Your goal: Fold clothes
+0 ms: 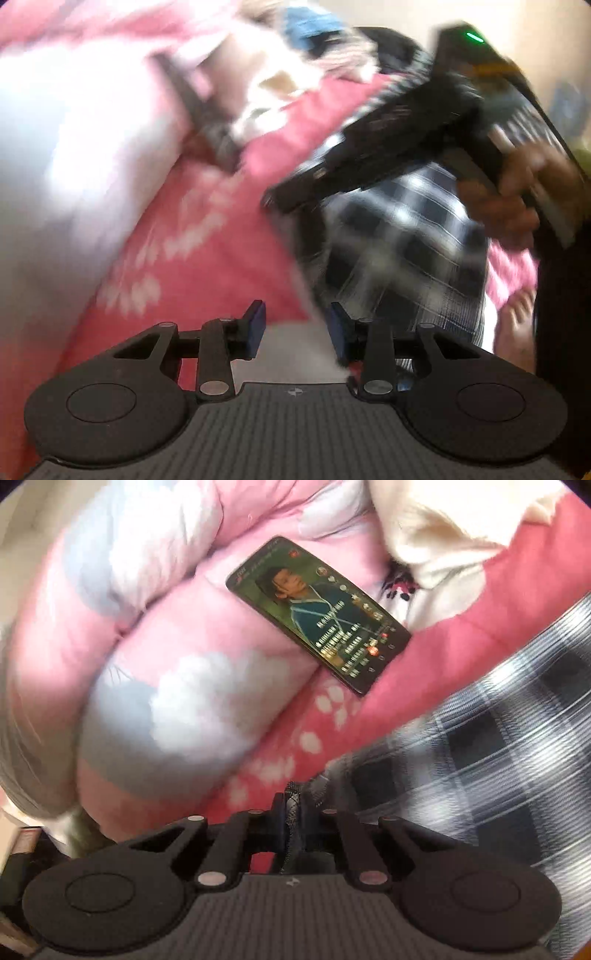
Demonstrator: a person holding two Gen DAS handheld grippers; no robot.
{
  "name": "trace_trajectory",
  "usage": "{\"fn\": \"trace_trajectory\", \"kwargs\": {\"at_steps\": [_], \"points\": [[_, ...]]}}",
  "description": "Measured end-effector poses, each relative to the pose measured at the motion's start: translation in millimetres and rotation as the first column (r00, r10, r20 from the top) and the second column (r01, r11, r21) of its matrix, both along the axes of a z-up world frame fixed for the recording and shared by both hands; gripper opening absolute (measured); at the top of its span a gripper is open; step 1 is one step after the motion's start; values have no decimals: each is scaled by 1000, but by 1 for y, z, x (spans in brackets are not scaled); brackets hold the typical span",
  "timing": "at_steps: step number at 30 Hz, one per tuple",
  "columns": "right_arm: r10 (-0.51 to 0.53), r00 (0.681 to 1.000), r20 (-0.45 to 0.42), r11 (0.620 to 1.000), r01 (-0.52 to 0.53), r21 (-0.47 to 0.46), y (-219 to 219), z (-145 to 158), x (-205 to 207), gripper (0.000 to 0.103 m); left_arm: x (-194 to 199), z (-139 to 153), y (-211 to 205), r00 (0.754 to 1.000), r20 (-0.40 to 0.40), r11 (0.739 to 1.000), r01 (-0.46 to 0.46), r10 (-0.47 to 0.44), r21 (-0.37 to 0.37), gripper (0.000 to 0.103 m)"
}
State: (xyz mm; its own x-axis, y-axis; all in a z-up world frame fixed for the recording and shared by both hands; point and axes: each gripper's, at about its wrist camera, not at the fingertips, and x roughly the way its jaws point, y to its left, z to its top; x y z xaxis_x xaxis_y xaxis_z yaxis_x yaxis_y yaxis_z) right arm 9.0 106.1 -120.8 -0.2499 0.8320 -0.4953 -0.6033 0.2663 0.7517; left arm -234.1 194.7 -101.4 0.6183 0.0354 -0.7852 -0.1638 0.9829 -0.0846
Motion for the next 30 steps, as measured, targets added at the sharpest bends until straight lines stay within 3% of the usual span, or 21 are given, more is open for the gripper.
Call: {"fn": "trace_trajectory", "kwargs": {"at_steps": [4, 6, 9, 10, 12, 14, 18, 21, 24, 26, 28, 30], "points": [[32, 999, -14, 999, -32, 28, 21, 0, -13, 9, -8, -3, 11, 997, -14, 994, -77, 76, -80, 36], [41, 999, 19, 999, -41, -11, 37, -4, -22, 16, -10, -4, 11, 996, -15, 992, -88, 87, -92, 36], [30, 999, -13, 999, -30, -40, 52, -16, -26, 23, -12, -3, 15, 995, -12, 989, -104, 103, -102, 36], [10, 999, -51, 1000, -11, -21, 51, -18, -24, 26, -13, -2, 17, 993, -11, 987, -114, 114, -110, 36], [-21, 990, -140, 999, 25, 28, 44, -19, -16, 44, -13, -1, 21, 989, -8, 980, -146, 146, -133, 36], [-71, 979, -191, 993, 87, 79, 27, -14, -5, 47, -12, 0, 28, 981, -7, 969, -192, 193, -157, 36], [-221, 954, -204, 963, 247, 111, -21, 2, 22, 47, -7, 1, 44, 955, -6, 933, -290, 296, -213, 36], [-364, 931, -36, 931, 364, 1, -54, 15, 37, 38, 2, 5, 50, 933, 11, 910, -347, 358, -229, 36], [-398, 896, 195, 904, 420, -85, -68, 25, 33, 25, 14, 9, 51, 924, 48, 900, -358, 380, -249, 36], [-336, 893, 298, 913, 387, -131, -58, 23, 21, 25, 25, 11, 49, 923, 71, 905, -352, 377, -238, 36], [-196, 898, 395, 945, 280, -167, -37, 17, -11, 25, 34, 14, 46, 919, 78, 908, -364, 386, -209, 36], [-68, 898, 434, 973, 156, -170, -20, 14, -42, 25, 42, 15, 46, 911, 66, 902, -389, 406, -186, 36]]}}
